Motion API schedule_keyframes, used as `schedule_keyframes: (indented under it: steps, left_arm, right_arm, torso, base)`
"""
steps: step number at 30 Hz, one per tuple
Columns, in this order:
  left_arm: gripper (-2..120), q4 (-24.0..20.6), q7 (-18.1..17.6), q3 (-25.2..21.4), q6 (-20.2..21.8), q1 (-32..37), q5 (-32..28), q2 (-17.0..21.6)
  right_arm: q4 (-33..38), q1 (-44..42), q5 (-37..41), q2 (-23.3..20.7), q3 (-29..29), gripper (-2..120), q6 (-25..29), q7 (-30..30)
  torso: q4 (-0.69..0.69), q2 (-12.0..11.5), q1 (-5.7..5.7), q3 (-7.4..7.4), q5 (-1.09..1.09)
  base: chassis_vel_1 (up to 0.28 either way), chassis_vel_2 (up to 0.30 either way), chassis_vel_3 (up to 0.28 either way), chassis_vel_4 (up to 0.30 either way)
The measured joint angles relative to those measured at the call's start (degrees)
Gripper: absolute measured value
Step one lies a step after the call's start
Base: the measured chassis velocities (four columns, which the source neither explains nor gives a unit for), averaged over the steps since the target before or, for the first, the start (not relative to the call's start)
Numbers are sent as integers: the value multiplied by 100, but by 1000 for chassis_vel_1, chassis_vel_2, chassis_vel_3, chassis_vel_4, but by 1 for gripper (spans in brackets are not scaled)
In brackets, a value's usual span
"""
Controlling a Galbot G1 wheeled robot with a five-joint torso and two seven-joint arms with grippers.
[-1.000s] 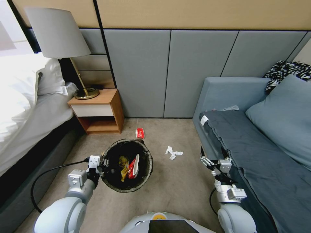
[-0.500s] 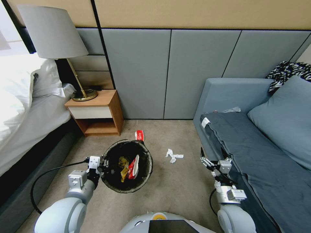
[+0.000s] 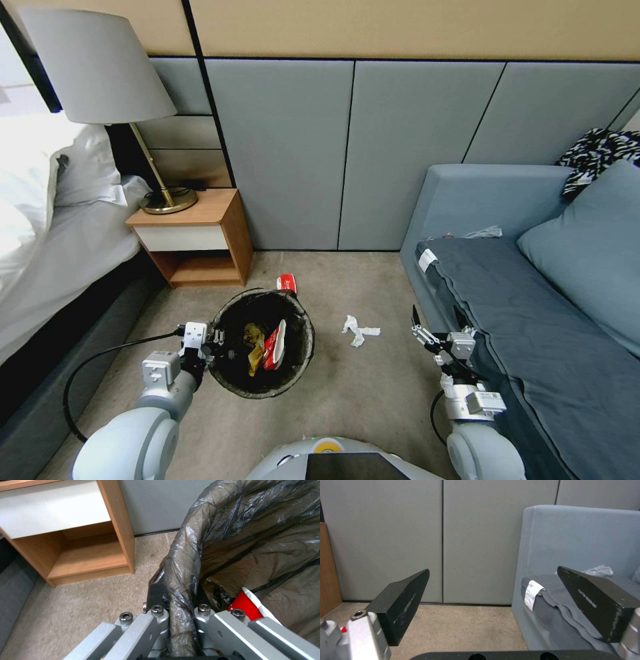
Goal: Pick up the trash bin, then pick up the garbage from the floor and place it into the trash bin.
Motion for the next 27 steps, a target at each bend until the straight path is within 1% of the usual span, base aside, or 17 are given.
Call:
schedule_keyframes:
  steps: [22, 27]
  left_arm:
    - [1, 1, 6, 9, -4, -22, 1, 9]
    - [1, 1, 9, -2, -26, -40, -6, 19]
  right_arm:
    - [-30, 43, -4, -11, -126, 100, -94, 58]
    - [-32, 42, -4, -7, -155, 100, -235, 76]
  torso:
    - [0, 0, 0, 0, 0]
    - [0, 0, 0, 0, 1]
  base:
    - [-79, 82, 78, -75]
    - [-73, 67, 77, -81]
